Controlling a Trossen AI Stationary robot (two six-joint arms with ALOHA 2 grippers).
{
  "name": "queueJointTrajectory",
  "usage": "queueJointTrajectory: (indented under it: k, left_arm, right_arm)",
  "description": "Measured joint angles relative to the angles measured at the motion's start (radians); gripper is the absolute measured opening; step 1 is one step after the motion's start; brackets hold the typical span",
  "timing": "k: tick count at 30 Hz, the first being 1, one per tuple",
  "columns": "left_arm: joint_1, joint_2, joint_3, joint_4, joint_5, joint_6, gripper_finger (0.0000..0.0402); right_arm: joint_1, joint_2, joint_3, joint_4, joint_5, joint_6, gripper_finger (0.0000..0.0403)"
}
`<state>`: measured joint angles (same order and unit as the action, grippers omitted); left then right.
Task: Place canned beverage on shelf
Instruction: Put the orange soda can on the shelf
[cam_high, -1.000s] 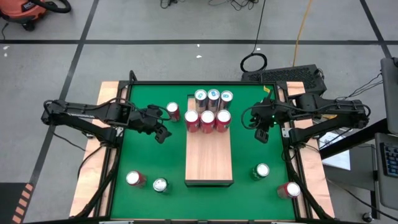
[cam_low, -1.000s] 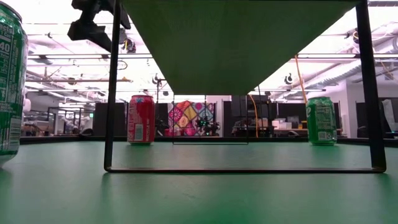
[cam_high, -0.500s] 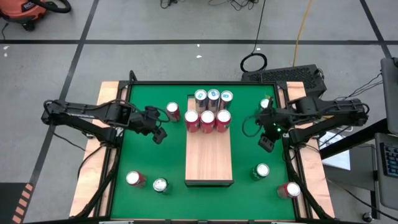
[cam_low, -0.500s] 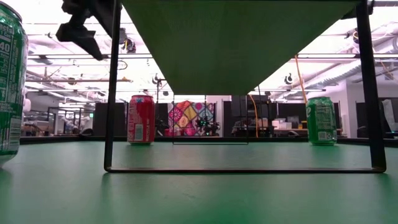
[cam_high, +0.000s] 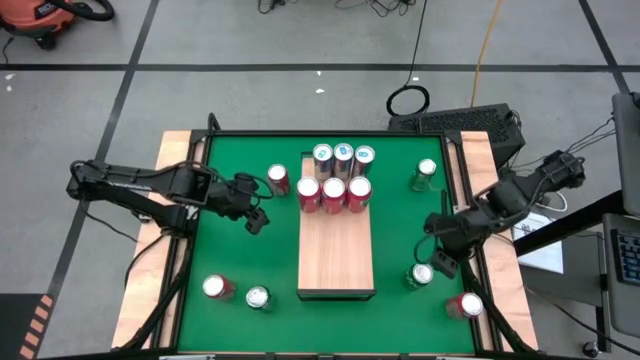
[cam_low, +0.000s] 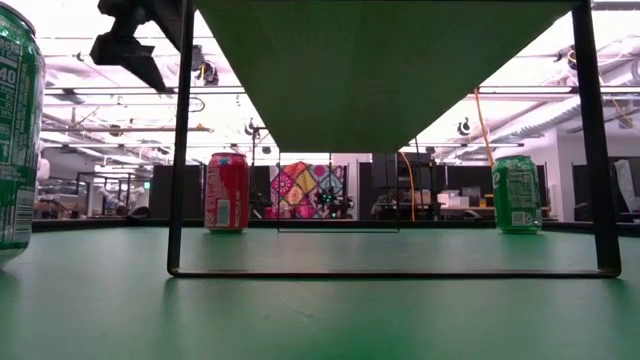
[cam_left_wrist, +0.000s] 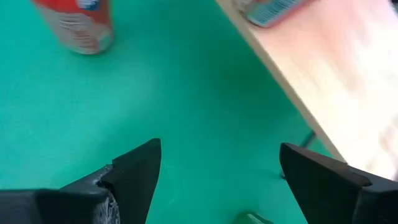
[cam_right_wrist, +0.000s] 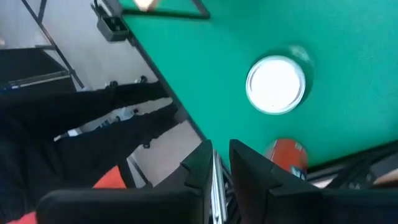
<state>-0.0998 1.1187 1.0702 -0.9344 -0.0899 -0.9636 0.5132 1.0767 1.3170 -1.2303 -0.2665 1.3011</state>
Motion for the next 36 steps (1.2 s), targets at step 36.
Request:
queueJointTrajectory:
  k: [36]
  left_arm:
    - [-0.053,0.0,0.0,0.256,-0.003,-0.074,0.0329]
  right_arm:
    - [0.431,0.078,0.0,0.0,0.275,0.266,0.0171]
